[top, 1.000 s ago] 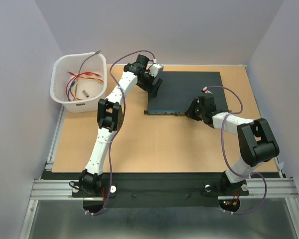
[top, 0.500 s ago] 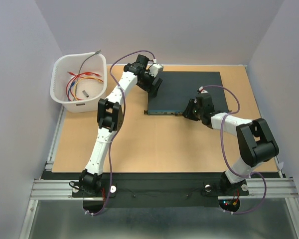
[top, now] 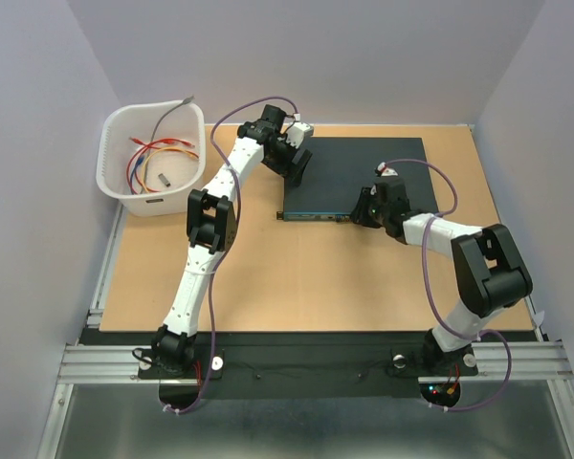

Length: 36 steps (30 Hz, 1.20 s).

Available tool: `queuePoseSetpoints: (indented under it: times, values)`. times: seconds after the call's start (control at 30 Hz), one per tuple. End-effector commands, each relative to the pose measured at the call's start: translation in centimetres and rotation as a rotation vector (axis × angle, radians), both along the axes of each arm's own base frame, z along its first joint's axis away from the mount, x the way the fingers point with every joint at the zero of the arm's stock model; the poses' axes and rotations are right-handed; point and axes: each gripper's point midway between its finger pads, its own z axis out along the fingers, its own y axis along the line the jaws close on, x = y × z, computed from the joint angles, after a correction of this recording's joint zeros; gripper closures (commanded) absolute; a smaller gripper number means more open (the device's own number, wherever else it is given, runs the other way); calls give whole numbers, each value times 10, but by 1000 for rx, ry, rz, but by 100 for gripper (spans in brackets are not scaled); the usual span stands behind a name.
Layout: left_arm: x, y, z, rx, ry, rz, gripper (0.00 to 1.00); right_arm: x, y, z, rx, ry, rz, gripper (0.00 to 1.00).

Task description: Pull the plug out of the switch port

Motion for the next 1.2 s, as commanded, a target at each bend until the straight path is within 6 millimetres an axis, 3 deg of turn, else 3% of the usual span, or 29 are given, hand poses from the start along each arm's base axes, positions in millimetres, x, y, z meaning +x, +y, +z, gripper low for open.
queuePoseSetpoints:
  times: [0.0, 0.27, 0.63, 0.87, 1.0, 1.17]
  values:
    - [2, 2, 0, 14, -11, -5, 1, 27, 7, 23, -2, -108, 22, 62]
    - [2, 2, 2, 15, -14, -5, 1, 22, 27, 34, 36, -174, 173, 62]
    - [3, 2, 4, 13, -17, -4, 1, -3, 41, 18, 49, -155, 302, 76]
    - [3, 2, 5, 10, -17, -4, 1, -24, 38, 12, -29, -164, 333, 88]
    - [2, 1, 5, 12, -19, -6, 1, -41, 42, 4, -102, -147, 407, 89]
    - [2, 1, 6, 10, -20, -6, 1, -40, 21, 3, -181, -140, 323, 84]
